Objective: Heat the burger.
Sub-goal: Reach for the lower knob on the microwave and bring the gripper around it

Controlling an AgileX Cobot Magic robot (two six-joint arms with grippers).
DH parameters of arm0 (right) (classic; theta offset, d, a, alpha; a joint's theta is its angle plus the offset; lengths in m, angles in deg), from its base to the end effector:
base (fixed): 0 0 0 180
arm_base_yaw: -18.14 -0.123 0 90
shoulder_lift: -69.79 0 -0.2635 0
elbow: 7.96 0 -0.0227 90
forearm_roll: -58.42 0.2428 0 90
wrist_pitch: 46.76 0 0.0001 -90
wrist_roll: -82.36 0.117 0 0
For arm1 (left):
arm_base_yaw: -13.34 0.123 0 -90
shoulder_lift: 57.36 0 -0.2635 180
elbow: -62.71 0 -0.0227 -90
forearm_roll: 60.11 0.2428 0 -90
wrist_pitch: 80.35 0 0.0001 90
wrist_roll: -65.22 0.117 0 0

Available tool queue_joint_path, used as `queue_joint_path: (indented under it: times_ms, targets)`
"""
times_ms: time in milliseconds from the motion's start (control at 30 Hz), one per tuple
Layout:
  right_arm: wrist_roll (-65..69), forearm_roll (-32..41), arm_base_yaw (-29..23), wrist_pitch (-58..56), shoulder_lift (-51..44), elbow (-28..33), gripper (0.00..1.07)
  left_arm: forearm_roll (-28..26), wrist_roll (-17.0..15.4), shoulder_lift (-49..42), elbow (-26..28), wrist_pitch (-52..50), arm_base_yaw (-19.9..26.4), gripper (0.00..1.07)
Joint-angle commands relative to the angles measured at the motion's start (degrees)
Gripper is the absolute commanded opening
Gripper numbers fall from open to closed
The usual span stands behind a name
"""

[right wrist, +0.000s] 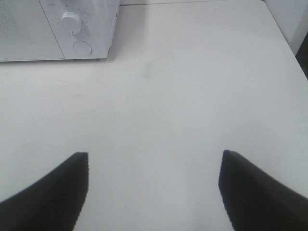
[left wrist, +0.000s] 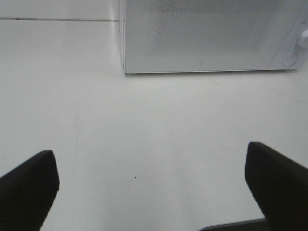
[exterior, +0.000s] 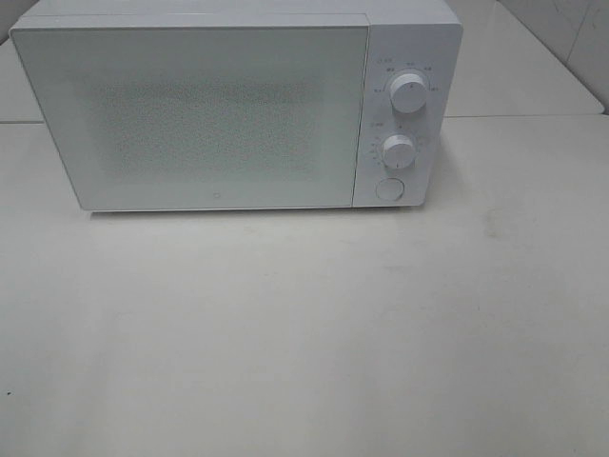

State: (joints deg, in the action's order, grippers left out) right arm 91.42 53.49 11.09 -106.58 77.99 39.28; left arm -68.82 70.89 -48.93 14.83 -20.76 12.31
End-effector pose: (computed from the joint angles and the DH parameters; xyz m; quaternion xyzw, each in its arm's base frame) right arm 0.0327 -0.0047 0.2673 0.0164 0.8437 0.0324 0.5356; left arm 0.0331 -0.0159 0.2650 0.0516 0.8436 -0.0544 0.5318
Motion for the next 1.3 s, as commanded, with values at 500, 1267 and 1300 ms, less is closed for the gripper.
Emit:
queue_joint_path:
  times_ms: [500, 1267, 1300]
  targets:
    - [0.34, -0.4, 0.17, 0.29, -1.49, 0.06, 0.74, -0.74, -0.46, -1.78, -0.34, -0.23, 5.16, 0.98]
    - [0.34, -0.4, 0.17, 0.29, -1.49, 0.06, 0.74, 1.6, -3.44, -1.72, -0.34, -0.17, 5.1, 0.98]
    - [0.34, -0.4, 0.17, 0.29, -1.49, 0.06, 0.74, 1.6, -3.44, -1.72, -0.34, -0.17, 5.1, 0.98]
